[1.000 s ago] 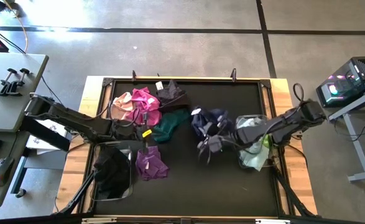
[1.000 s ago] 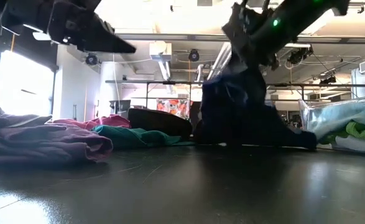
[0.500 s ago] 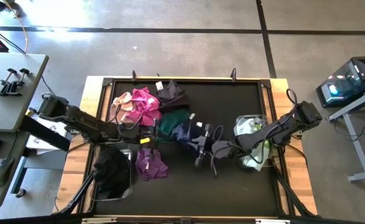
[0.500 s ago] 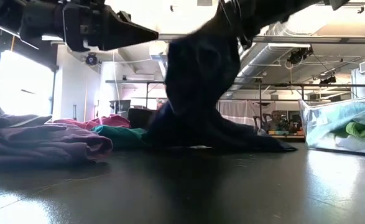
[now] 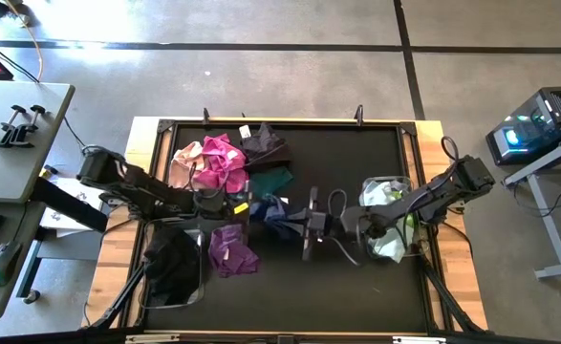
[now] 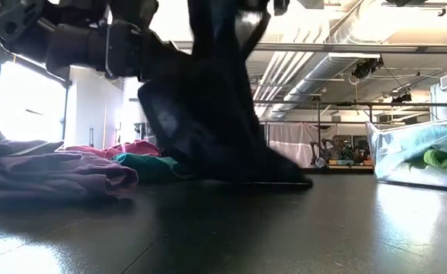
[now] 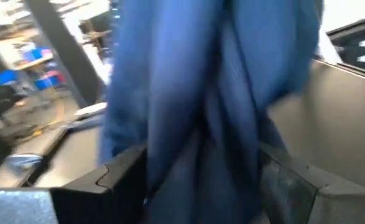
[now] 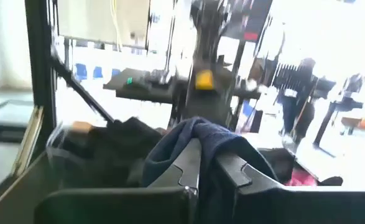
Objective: Sort towels by color in basket
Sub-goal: Put the dark blue towel into the left transparent bin
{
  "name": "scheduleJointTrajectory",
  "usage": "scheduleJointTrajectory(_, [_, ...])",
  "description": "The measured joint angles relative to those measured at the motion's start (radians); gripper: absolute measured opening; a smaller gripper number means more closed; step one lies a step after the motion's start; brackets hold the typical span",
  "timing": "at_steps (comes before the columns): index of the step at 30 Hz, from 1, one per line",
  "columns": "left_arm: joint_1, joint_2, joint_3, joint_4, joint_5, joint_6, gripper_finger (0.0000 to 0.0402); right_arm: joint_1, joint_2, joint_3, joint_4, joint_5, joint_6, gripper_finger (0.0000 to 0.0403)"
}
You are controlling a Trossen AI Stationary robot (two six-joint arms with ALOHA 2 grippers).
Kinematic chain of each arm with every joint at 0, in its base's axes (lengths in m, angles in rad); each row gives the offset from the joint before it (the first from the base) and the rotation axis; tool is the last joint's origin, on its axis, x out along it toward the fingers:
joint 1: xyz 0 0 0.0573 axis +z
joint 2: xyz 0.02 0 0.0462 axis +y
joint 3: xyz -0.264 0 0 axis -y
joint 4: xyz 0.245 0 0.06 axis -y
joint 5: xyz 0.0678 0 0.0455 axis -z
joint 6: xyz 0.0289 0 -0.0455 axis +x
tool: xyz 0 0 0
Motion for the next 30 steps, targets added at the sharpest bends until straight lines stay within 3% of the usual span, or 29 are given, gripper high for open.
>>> scheduleJointTrajectory(4, [-0.001, 0.074, 0.049, 0.013, 0.133, -0.001, 0.0247, -0.029, 0.0, 0.0, 0.066, -0.001, -0.024, 0.0009])
scheduleJointTrajectory(7, [-0.004, 0.127, 0.09, 0.032, 0.152, -0.016, 0.0243, -0.064, 0.0, 0.0, 0.072, -0.002, -0.012, 0.0009])
scheduleJointTrajectory(12, [-0.002, 0.173, 0.144, 0.034, 0.136, -0.069, 0.0239, -0.109, 0.016, 0.0, 0.079, -0.002, 0.027, 0.0009])
scheduleJointTrajectory(20, [0.0, 0.179, 0.152, 0.028, 0.002, -0.12, 0.0231, -0.13, 0.08, 0.0, 0.131, -0.033, 0.03, 0.0009])
scheduleJointTrajectory(24, [0.0, 0.178, 0.152, 0.023, -0.018, -0.12, 0.0178, -0.113, 0.087, 0.0, 0.121, -0.034, 0.027, 0.0009])
scheduleJointTrajectory(28, [-0.001, 0.177, 0.151, 0.013, -0.018, -0.076, 0.0083, -0.085, 0.08, 0.0, 0.078, -0.027, -0.019, 0.001])
scheduleJointTrajectory(30, [-0.008, 0.161, 0.151, -0.033, -0.017, -0.043, 0.0032, -0.064, 0.07, 0.0, 0.035, 0.033, -0.032, 0.0014])
